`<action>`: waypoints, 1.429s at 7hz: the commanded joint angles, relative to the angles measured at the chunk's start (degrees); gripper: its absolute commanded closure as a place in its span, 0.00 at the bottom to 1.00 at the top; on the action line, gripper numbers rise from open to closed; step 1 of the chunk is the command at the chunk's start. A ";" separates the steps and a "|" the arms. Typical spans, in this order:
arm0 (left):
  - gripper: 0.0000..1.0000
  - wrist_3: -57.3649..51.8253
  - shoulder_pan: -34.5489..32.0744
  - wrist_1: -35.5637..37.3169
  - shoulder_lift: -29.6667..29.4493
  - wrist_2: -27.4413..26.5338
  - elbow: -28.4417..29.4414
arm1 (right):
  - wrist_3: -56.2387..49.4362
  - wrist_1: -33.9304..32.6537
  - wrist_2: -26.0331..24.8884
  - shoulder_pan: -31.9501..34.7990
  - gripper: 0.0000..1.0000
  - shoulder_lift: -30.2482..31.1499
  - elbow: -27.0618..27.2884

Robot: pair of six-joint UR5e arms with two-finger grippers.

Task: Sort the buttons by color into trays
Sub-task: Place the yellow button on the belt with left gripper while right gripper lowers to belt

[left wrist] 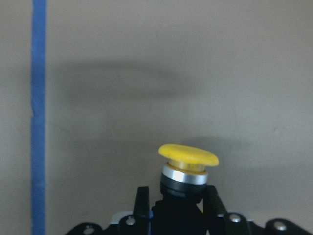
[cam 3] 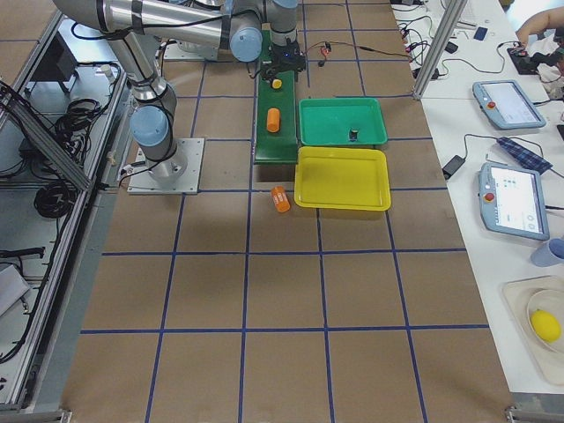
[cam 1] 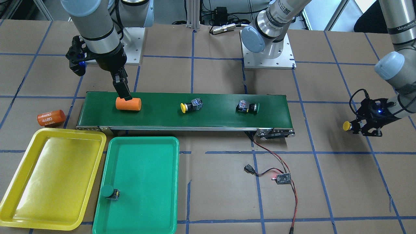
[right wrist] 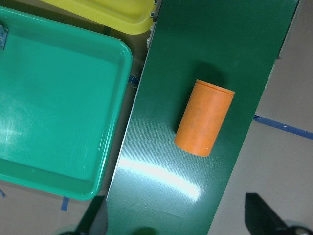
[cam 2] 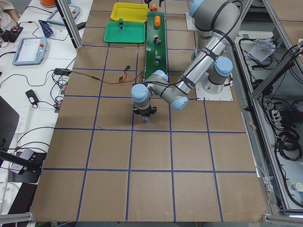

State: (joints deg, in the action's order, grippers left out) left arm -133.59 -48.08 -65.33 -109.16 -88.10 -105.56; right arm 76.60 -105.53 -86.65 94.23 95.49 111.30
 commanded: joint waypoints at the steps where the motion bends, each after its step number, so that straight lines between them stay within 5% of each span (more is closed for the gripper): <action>1: 0.97 6.89 -9.61 -7.32 6.56 0.21 0.01 | 0.31 -2.90 -0.01 1.65 0.00 -0.57 2.77; 3: 0.96 16.81 -18.32 -12.00 13.32 0.03 -3.22 | 0.75 -3.01 0.07 1.92 0.00 -1.97 3.04; 6: 0.94 26.61 -28.88 -4.15 19.41 -0.67 -14.03 | 1.01 -7.85 -0.71 3.68 0.00 -4.26 2.87; 8: 0.74 28.37 -29.70 -2.62 19.25 -0.50 -15.28 | 0.05 -7.41 -0.81 3.60 0.00 -4.26 2.87; 10: 0.34 33.79 -29.70 -2.70 18.54 -0.49 -14.94 | 0.92 -8.02 -0.19 3.86 0.00 -6.18 3.04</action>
State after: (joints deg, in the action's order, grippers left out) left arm -103.32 -77.70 -68.04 -90.47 -88.33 -120.65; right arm 77.09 -113.26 -87.09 97.90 90.71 114.25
